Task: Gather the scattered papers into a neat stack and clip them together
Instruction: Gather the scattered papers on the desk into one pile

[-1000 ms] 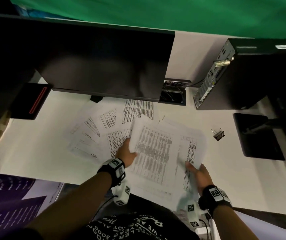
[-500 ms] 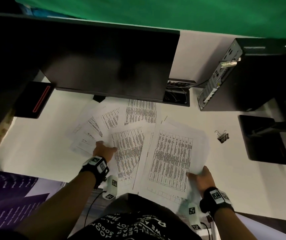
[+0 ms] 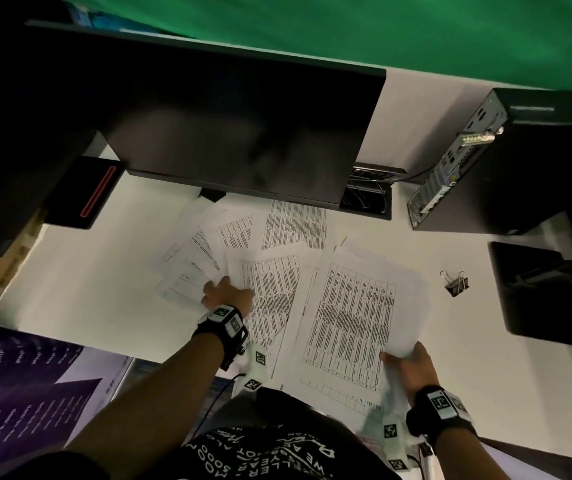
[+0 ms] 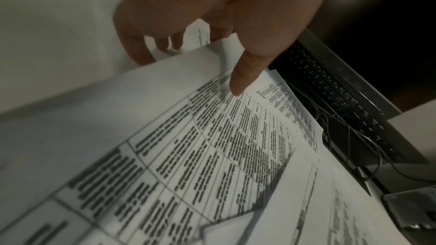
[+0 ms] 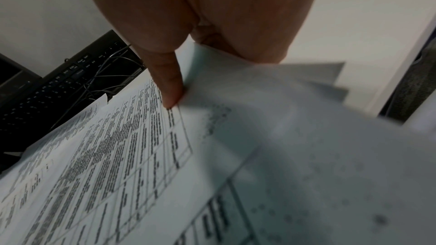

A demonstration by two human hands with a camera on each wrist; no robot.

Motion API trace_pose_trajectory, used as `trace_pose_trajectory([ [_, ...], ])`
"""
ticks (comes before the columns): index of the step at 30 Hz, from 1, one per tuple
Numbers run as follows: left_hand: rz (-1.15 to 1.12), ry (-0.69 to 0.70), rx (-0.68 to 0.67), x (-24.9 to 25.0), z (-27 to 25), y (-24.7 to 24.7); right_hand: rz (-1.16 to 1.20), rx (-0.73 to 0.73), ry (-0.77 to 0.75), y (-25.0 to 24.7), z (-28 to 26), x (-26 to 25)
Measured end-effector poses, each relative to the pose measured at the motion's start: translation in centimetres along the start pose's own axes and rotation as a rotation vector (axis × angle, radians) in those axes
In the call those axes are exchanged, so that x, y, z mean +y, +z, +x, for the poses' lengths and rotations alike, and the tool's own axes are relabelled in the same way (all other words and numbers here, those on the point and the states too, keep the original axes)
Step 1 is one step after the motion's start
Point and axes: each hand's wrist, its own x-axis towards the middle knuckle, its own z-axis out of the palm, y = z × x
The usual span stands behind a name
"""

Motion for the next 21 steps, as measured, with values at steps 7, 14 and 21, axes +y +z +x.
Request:
trace_pose_trajectory([
  [7,-0.468,0.031,0.008,-0.5,-0.2,0.6,0.038,0.002,0.004,0.1,0.2,0.3],
  [14,-0.523,-0.011,0.138,-2.1,1.1,-4.4,0.058,-0.026,0.002,-0.1,0.1,0.0],
  [21,-0.179,0.062,0.130,-4.2,1.6,-10.1,0.064,-0.026,0.004,-0.1,0.1,-0.2],
])
